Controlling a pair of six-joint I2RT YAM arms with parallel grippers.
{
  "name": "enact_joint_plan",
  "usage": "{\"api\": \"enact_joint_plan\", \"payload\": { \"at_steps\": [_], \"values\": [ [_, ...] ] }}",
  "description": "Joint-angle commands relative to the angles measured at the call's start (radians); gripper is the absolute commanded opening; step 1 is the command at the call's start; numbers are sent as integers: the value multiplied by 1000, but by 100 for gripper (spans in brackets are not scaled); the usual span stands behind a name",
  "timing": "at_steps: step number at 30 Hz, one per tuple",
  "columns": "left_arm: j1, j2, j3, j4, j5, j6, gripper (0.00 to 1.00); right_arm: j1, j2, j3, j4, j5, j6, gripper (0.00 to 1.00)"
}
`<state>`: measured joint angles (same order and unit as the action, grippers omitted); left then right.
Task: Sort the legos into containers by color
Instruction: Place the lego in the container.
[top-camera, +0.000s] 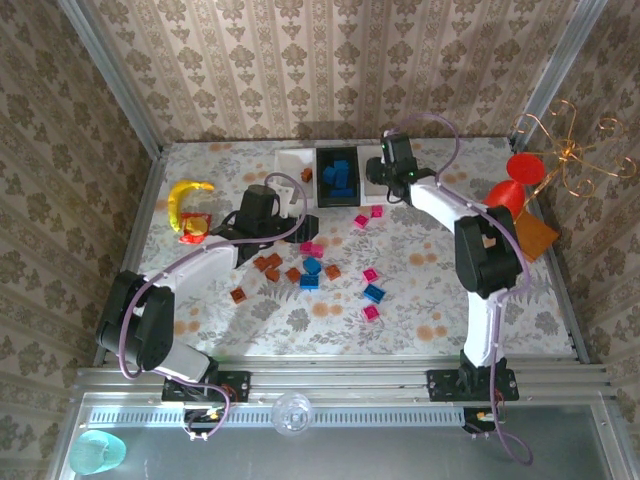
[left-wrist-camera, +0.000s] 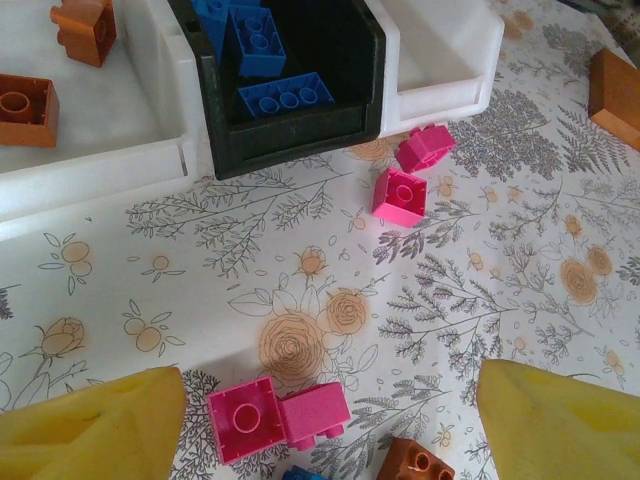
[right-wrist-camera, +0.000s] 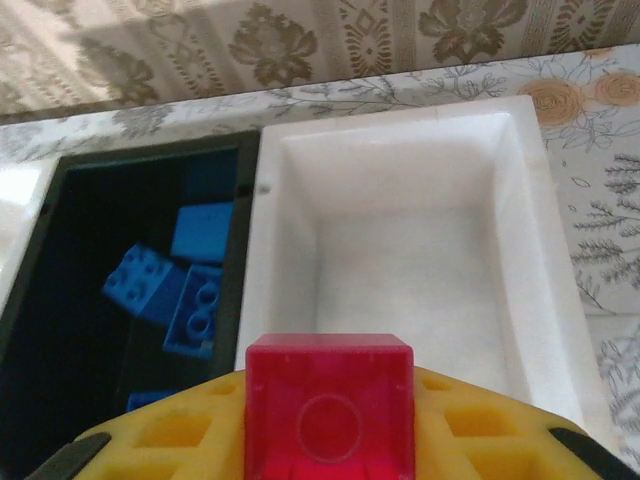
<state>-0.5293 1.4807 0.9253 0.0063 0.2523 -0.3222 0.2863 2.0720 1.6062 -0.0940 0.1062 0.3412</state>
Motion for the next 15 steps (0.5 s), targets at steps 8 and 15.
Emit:
{"api": "enact_joint_plan", "payload": {
  "at_steps": [8,15],
  "values": [
    [5,-54,0,-44,10,18,81,-24,50,180,-128,-4,-1,63],
    [14,-88,-67,-31,14,13,83,48,-270,-330,3,14,5,70]
  ]
}}
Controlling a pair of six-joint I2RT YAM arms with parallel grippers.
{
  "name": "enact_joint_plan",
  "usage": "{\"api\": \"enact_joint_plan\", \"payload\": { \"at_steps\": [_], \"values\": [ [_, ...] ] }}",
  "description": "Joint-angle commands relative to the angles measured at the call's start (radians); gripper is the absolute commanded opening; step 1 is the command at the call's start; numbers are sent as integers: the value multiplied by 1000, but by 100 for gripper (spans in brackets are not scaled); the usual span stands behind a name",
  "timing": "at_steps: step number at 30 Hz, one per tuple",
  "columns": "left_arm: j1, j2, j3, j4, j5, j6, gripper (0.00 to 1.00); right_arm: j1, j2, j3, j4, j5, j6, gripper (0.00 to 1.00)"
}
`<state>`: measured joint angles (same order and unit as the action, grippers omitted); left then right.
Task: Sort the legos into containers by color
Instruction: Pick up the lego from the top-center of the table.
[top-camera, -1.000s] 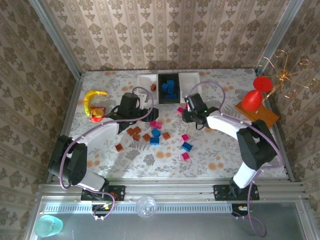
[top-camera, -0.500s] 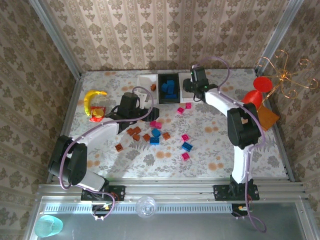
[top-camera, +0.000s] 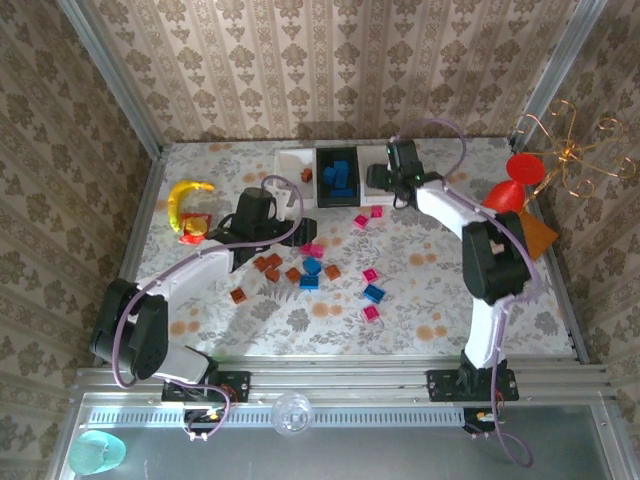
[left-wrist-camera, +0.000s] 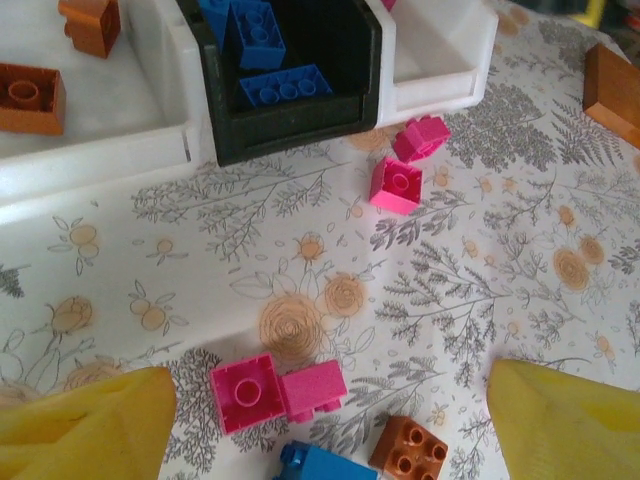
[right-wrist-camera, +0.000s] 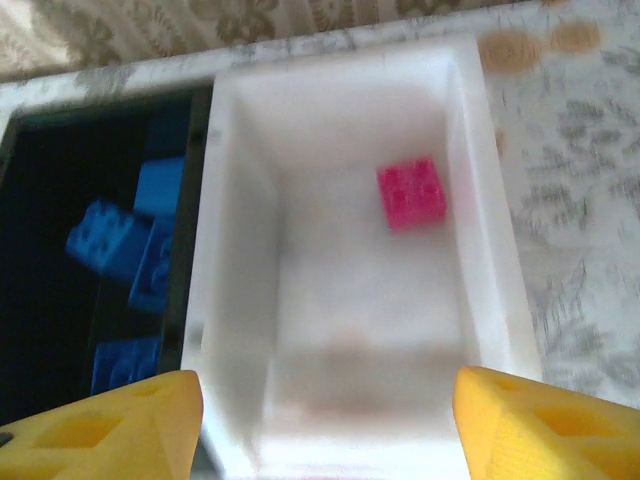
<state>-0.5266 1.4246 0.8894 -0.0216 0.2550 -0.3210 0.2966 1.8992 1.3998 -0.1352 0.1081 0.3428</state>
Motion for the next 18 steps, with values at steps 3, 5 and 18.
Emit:
{"api": "enact_joint_plan", "payload": {
  "at_steps": [3,5,18],
  "values": [
    [14,-29,-40,5,24,10,83,61,-139,-243,73,48,10,71],
    [14,-21,-36,5,33,10,83,65,-124,-264,80,62,8,71],
    [8,-20,-37,11,35,-6,83,54,102,-78,29,73,-5,61]
  ]
}}
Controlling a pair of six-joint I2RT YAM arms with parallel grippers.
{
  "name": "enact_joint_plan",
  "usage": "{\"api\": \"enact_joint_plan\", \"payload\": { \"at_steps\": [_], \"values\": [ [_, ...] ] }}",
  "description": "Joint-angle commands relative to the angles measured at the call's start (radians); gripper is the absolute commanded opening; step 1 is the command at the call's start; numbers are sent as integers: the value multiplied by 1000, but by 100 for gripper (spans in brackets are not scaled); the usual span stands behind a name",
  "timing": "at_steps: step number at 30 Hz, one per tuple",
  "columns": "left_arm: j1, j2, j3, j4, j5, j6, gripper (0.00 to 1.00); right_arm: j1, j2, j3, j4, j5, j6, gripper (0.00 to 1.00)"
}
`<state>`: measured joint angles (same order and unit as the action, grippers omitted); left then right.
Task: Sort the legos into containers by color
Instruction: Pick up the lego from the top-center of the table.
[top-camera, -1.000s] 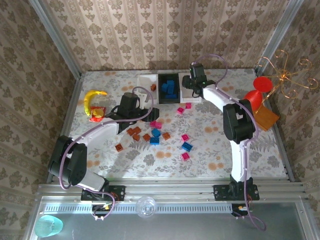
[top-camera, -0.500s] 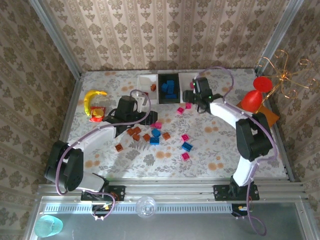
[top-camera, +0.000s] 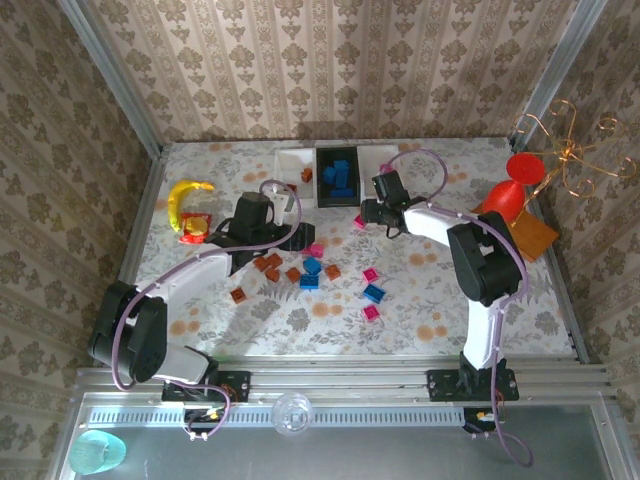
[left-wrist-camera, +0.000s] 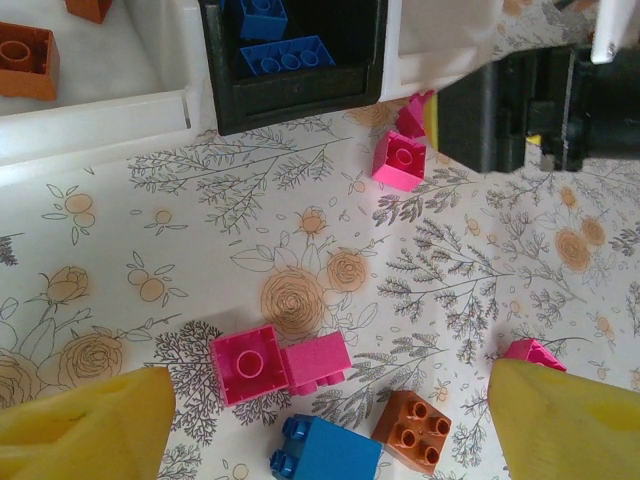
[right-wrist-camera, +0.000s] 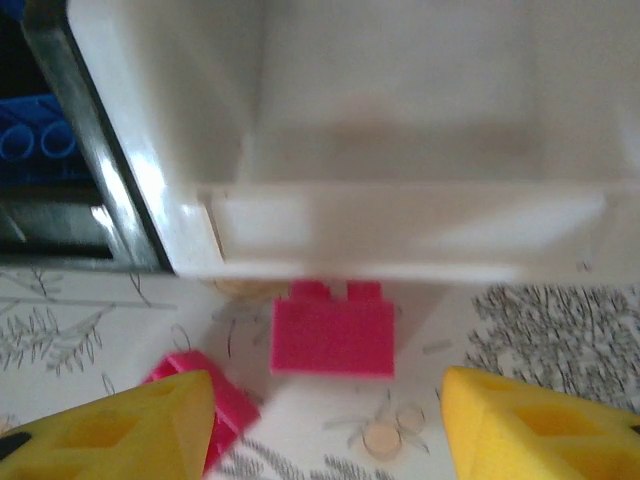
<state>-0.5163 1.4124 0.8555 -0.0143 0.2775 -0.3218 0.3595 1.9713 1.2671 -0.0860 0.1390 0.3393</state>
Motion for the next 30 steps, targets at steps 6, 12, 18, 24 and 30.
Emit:
{"api": "enact_joint_plan", "payload": {
  "at_steps": [6,12,18,24,30],
  "values": [
    [-3,-24,-11,-9,-2,-2,83,-18,81,114,-57,21,4,56],
    [-2,-30,-10,-13,-10,6,83,-21,86,107,-85,20,12,53],
    [-3,-23,-11,-12,-9,7,82,-21,91,89,-74,-4,10,50],
    [-2,-21,-13,-8,-8,4,82,-23,116,118,-97,-20,1,47],
    [-2,-15,-13,-5,-8,4,82,-30,123,120,-96,-30,-15,43]
  ]
}}
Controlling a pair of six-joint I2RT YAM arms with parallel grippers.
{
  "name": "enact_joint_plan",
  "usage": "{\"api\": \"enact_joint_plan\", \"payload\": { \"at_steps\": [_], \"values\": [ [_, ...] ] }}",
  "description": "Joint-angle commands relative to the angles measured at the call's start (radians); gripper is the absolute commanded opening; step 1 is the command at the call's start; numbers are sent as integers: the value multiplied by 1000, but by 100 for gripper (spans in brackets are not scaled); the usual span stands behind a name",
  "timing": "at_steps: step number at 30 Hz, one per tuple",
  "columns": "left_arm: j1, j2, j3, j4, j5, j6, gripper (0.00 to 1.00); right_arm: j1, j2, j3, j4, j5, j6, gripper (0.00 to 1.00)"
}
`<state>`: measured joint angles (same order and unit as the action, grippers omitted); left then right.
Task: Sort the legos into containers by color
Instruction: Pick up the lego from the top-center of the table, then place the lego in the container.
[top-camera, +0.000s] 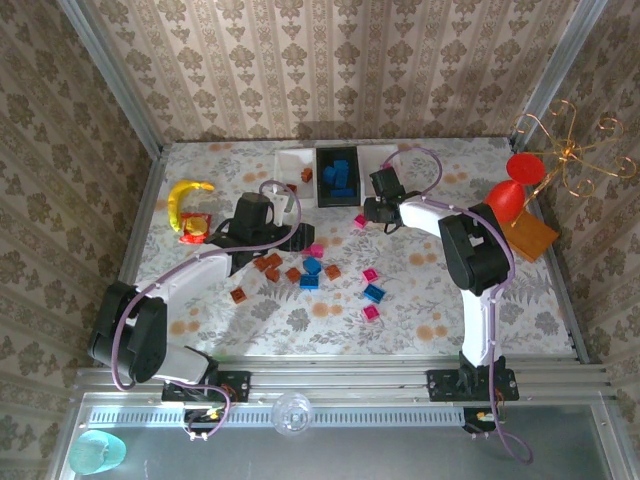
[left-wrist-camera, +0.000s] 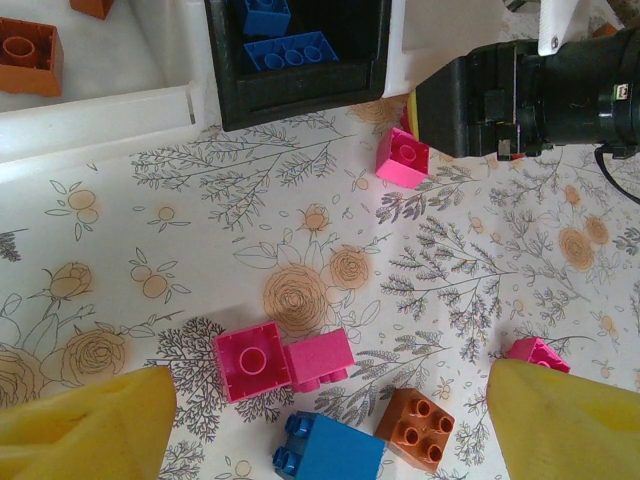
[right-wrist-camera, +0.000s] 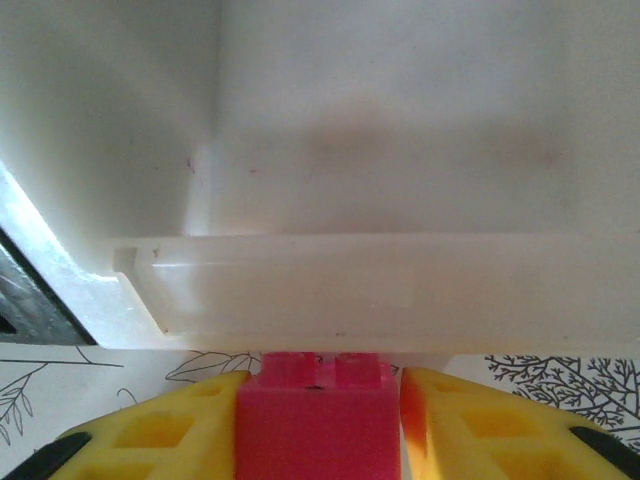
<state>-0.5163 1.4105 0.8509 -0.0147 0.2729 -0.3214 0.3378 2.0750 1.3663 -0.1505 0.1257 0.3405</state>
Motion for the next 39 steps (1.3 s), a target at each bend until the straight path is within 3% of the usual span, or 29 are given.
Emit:
{"api": "enact_joint_plan", "payload": {
  "at_steps": [1,9,15,29,32,35,39],
  "values": [
    [-2,-11,-6,-4,-3,4,82,-8,18,17,-23,-24,-21,41],
    [-3,5,-2,6,8,-5,82,-16,-142,-115,14,-35,-42,32],
    [-11,5,-8,55,15,-28,82,-51,-320,-243,203,-86,-22,32],
    [-30,-14,-8,62,35,-32,83,-70,60,274,94,8,-40,34],
    [-31,-16,-6,57,36,-26,83,-81,117,371,51,-10,-42,38],
    [-31,-16,-3,42,35,-16,83,-83,108,409,17,-54,-59,50],
    [-29,-15,-13,35,25,-5,84,-82,-33,281,30,-127,-53,63]
  ]
}}
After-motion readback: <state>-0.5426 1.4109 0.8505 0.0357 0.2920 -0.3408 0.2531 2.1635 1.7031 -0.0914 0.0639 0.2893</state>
